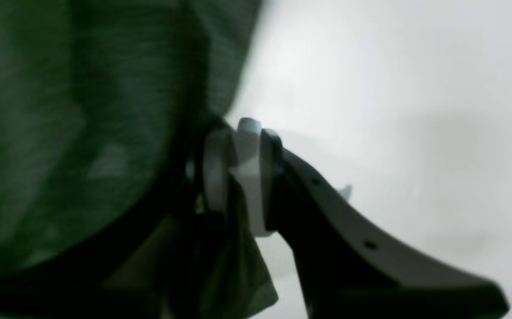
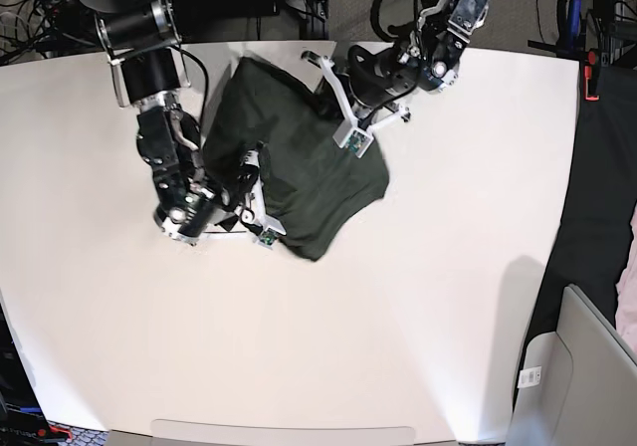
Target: Fold the T-shirt properly
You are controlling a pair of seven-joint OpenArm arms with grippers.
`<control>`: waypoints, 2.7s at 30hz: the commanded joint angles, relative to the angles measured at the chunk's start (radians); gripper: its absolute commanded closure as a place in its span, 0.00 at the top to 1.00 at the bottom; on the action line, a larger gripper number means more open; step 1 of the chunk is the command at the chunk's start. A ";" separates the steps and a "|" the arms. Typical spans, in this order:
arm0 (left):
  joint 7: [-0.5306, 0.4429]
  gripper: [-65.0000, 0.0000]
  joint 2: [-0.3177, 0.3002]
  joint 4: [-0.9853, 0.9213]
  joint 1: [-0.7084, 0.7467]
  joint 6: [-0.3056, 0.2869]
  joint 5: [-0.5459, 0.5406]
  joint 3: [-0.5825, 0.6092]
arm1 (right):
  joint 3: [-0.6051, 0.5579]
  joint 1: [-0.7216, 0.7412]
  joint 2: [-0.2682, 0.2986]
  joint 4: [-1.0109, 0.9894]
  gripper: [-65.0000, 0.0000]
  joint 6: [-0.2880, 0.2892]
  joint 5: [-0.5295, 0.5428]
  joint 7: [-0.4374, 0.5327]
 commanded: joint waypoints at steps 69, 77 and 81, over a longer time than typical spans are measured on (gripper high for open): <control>-0.037 0.41 0.194 0.026 -0.129 0.043 -0.070 -0.261 | 0.499 -0.189 0.001 0.392 0.17 0.003 0.056 0.048; -0.046 0.37 0.195 -0.060 -0.132 0.043 -0.083 -0.258 | 0.542 -0.207 0.002 0.392 0.17 0.003 0.059 0.048; -0.048 0.28 0.197 -0.085 -0.132 0.042 -0.083 -0.258 | 0.564 -0.207 0.002 0.392 0.17 0.003 0.059 0.046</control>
